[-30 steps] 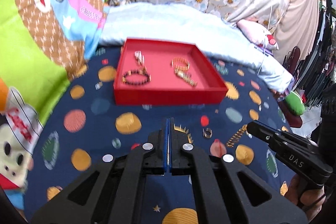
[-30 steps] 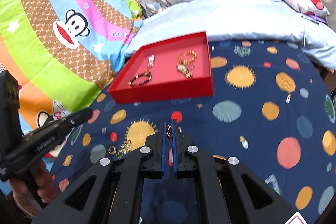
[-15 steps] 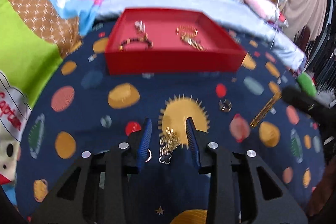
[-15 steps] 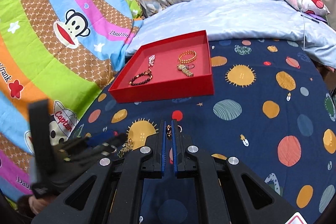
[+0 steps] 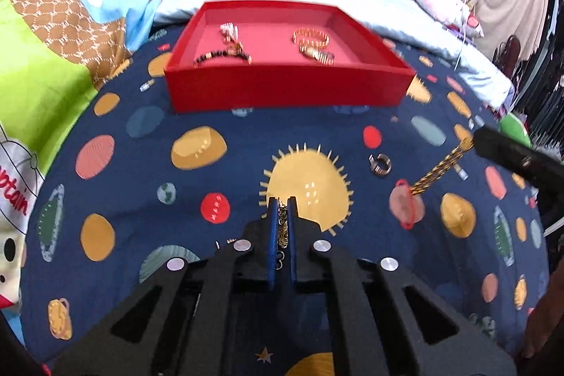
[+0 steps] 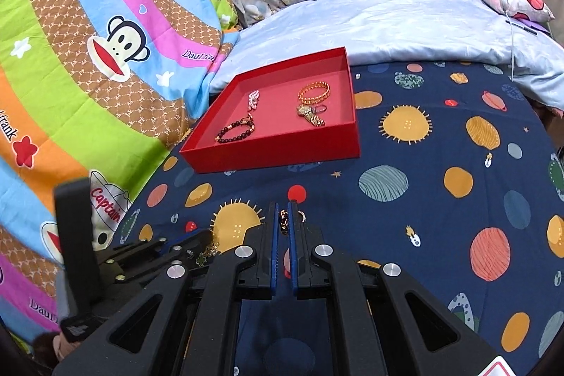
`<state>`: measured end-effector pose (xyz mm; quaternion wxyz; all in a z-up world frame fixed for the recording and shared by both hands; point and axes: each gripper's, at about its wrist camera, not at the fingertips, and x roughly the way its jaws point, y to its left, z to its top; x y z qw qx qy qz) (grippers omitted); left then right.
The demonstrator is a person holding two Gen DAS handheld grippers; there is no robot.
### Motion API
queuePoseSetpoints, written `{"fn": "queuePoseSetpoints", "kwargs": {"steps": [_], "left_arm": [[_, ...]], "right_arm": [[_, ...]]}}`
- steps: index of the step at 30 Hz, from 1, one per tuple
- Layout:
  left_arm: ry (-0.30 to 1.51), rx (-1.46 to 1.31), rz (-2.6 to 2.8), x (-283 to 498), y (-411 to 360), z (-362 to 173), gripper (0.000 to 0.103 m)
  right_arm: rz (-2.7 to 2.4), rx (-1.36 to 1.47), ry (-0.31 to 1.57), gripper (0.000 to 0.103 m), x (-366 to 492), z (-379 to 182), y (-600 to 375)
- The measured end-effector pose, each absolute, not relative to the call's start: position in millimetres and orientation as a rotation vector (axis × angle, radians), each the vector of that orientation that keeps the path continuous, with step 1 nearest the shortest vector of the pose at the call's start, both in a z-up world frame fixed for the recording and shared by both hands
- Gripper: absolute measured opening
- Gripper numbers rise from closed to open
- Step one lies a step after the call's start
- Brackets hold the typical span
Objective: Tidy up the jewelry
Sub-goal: 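Carry the gold chain and earring into the red tray and open both tools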
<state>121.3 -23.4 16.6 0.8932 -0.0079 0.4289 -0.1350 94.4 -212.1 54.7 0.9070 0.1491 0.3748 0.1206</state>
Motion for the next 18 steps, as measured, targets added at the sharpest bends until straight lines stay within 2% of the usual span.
{"fn": "queuePoseSetpoints", "kwargs": {"steps": [18], "left_arm": [[0.649,-0.067,-0.334,154.5,-3.8,143.1,0.004]], "right_arm": [[0.31,0.286,0.667,0.005,127.7,110.7,-217.1]]}}
